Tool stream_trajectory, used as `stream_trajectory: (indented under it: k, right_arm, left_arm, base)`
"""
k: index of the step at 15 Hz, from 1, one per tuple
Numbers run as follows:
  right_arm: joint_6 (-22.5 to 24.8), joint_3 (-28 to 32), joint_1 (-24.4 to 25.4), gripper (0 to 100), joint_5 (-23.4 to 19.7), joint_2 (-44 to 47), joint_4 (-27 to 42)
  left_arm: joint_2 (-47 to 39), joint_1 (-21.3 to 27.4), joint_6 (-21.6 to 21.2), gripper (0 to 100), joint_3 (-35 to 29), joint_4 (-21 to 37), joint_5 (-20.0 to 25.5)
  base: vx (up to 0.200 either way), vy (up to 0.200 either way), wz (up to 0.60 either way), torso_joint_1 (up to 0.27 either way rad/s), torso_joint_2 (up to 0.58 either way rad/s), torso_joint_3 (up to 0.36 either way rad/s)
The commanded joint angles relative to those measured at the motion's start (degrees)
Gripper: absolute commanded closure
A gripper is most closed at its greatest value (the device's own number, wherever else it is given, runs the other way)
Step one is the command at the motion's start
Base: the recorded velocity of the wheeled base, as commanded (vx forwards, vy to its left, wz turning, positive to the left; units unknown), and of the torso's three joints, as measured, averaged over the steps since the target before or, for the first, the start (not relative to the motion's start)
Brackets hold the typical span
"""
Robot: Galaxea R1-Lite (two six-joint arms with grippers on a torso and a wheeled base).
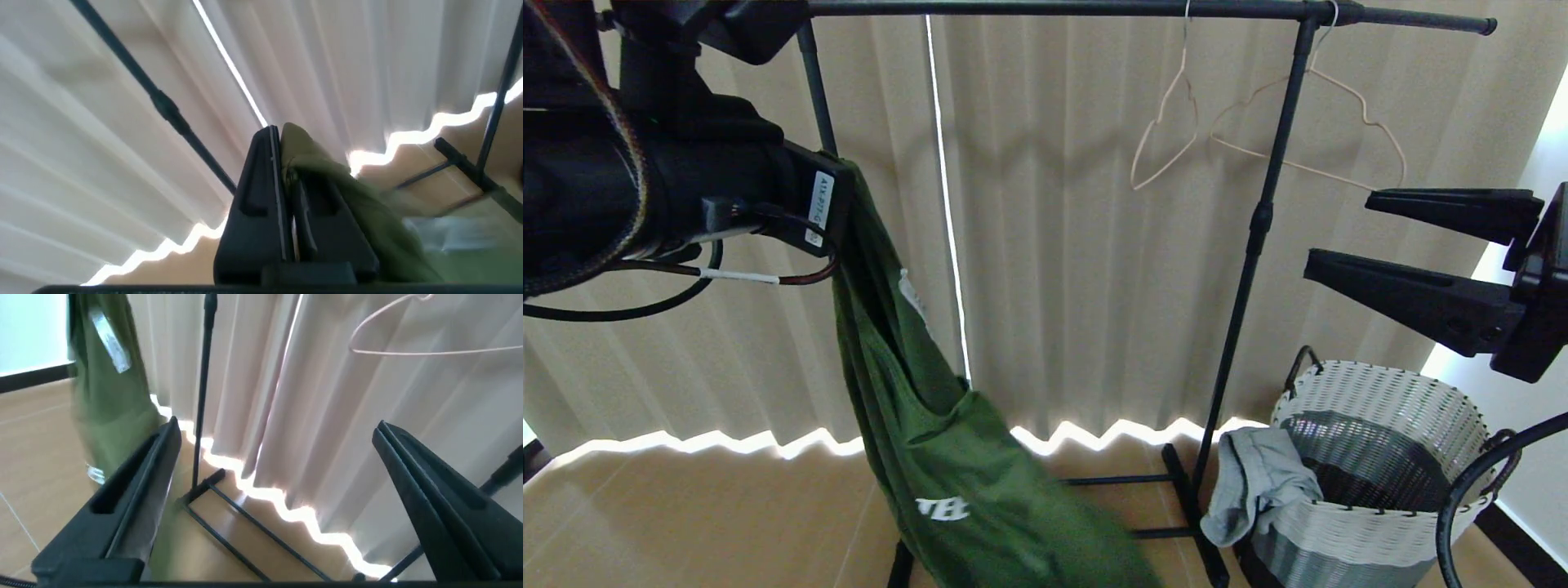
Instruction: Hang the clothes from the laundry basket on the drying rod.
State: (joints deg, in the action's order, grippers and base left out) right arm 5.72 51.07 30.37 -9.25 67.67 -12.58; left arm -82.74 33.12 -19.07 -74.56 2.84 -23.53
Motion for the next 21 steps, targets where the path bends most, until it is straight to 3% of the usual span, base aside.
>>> stream_trajectory:
  k: [1, 4, 6, 7, 8, 11, 14, 17, 21]
  right_arm:
    - [0.08, -1.32, 0.04, 0, -0.06, -1.22, 0.01]
    - [0.70, -1.85, -2.68, 0, 2.40, -1.66, 1.77]
    - [1.31, -2.29, -5.93, 0, 8.02, -2.54, 5.02]
    - [1.49, -2.29, -6.28, 0, 14.53, -4.21, 9.94]
    - [1.49, -2.55, -6.37, 0, 17.95, -5.44, 13.02]
    - [1.49, -4.57, -8.22, 0, 23.58, -6.94, 15.66]
    - [5.71, -8.97, -14.11, 0, 24.46, -8.70, 13.37]
    - [11.25, -16.35, -16.92, 0, 24.46, -11.24, 4.41]
    - [13.44, -21.54, -21.14, 0, 24.46, -11.42, -1.13]
  left_arm:
    - [-0.06, 0.01, -0.01, 100, 0.20, -0.03, 0.06]
    - [2.58, -0.87, -0.36, 100, 2.93, 0.76, -0.03]
    - [6.18, -4.12, -1.06, 100, 6.97, 2.08, 0.15]
    - [10.40, -7.63, -1.15, 100, 11.36, 3.66, 0.94]
    - [13.13, -10.27, -1.15, 100, 14.79, 3.93, 2.43]
    - [21.21, -14.14, -1.59, 100, 23.23, 4.10, 8.67]
    - [27.28, -14.40, -1.85, 100, 30.26, 3.93, 9.11]
    - [29.30, -14.40, -1.76, 100, 32.02, 3.93, 9.11]
    - [31.06, -16.07, -1.68, 100, 34.30, 3.93, 9.11]
  base:
    - [0.000, 0.000, 0.00, 0.000, 0.00, 0.000]
    - [0.000, 0.000, 0.00, 0.000, 0.00, 0.000]
    - [0.000, 0.000, 0.00, 0.000, 0.00, 0.000]
    - [0.000, 0.000, 0.00, 0.000, 0.00, 0.000]
    - [0.000, 0.000, 0.00, 0.000, 0.00, 0.000]
    - [0.000, 0.000, 0.00, 0.000, 0.00, 0.000]
    - [0.000, 0.000, 0.00, 0.000, 0.00, 0.000]
    - [0.000, 0.000, 0.00, 0.000, 0.00, 0.000]
    - [0.000, 0.000, 0.00, 0.000, 0.00, 0.000]
